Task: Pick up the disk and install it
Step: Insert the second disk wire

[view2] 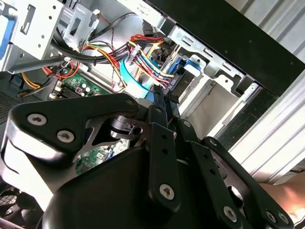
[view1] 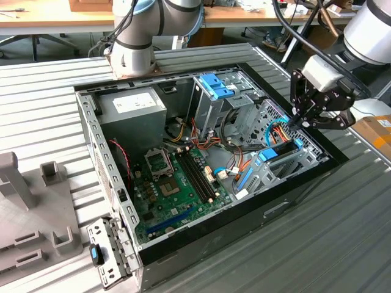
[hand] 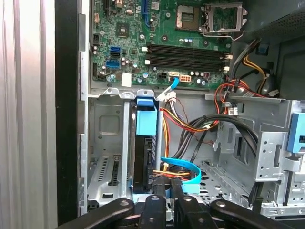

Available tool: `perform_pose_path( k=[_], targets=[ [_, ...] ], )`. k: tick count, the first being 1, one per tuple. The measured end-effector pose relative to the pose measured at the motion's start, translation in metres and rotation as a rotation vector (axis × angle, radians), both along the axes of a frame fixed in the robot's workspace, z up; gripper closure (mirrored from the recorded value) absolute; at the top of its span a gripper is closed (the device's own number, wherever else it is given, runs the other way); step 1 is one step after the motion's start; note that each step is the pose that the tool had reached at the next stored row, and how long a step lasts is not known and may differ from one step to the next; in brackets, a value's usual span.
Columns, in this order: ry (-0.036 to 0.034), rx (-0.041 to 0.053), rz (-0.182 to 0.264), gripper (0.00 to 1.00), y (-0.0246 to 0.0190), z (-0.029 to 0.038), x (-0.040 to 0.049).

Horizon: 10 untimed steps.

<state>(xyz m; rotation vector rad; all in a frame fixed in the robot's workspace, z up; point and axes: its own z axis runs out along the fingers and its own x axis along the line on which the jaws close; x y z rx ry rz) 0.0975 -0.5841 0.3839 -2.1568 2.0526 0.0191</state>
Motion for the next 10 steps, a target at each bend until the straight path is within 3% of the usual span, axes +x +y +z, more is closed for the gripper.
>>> perform_pose_path(
  k=[4,5,6,8,10],
  targets=[
    [-0.001,0.0007,0.0,0.84,-0.0051,-0.0013,-0.0013],
    [-0.0009,0.0061,0.0,0.84,-0.0053,-0.0013,-0.0014],
    [-0.001,0.0245,0.0,0.84,-0.0054,-0.0014,-0.0018],
    [-0.001,0.0487,0.001,0.84,-0.0057,-0.0019,-0.0028],
    [-0.0027,0.0587,0.002,0.84,-0.0065,-0.0036,-0.0038]
  ],
)
